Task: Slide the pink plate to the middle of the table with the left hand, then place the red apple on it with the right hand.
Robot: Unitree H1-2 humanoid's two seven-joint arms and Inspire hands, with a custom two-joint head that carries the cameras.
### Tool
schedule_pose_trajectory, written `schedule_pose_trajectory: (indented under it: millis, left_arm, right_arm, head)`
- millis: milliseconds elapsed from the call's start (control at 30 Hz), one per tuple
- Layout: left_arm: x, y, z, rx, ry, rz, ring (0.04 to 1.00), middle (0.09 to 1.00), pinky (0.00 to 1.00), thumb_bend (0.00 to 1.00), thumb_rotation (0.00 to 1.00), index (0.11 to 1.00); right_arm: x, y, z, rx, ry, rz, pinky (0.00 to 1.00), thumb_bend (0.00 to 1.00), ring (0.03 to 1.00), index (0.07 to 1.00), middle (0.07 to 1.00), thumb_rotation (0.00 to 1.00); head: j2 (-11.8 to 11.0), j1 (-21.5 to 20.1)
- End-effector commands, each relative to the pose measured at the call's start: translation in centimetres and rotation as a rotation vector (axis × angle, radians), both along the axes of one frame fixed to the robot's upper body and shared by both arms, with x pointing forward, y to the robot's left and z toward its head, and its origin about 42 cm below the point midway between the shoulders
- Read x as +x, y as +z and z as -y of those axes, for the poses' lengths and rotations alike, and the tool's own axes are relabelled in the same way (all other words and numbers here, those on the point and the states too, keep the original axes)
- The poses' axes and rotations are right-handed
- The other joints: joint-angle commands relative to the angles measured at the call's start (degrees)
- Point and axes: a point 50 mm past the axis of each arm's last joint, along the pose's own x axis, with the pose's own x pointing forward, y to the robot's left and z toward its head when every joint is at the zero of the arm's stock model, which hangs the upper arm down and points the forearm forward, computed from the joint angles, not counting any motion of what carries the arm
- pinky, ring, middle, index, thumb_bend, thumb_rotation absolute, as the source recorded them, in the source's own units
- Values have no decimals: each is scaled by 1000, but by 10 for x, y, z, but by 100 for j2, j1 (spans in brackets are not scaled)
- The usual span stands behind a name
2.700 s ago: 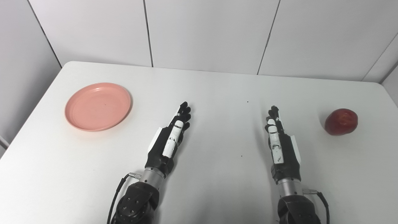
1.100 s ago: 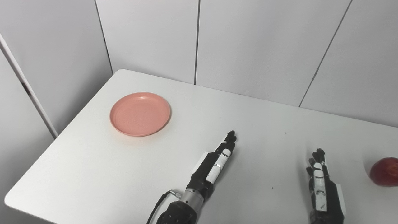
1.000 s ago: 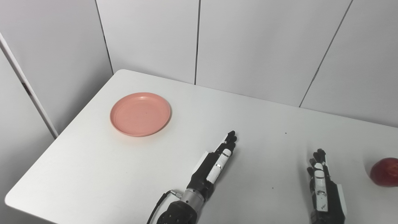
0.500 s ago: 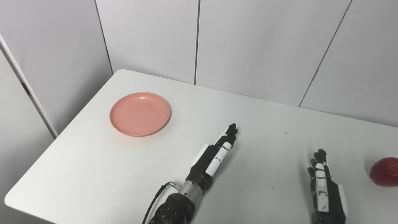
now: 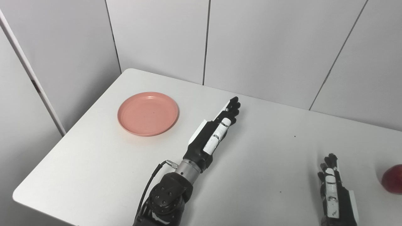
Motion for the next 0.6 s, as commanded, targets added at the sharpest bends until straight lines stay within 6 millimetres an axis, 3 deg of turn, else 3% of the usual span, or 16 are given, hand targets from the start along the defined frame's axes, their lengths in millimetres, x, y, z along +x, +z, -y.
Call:
schedule_pose_trajectory:
  millis: [0,267,567]
  left_arm:
    - [7,35,-4,-18,6,117,1000,1000,1000,428,1000,1000]
    - [27,67,-40,5,103,187,1000,1000,1000,438,1000,1000]
    - [49,83,-78,16,201,214,1000,1000,1000,434,1000,1000]
  right_arm:
    - [4,17,-2,8,24,70,1000,156,1000,1000,1000,1000]
    - [5,17,-1,21,26,80,1000,136,1000,1000,1000,1000]
    - [4,17,0,21,24,78,1000,130,1000,1000,1000,1000]
  head:
    - [-10,67]
    - [-15,117]
    - [-31,175]
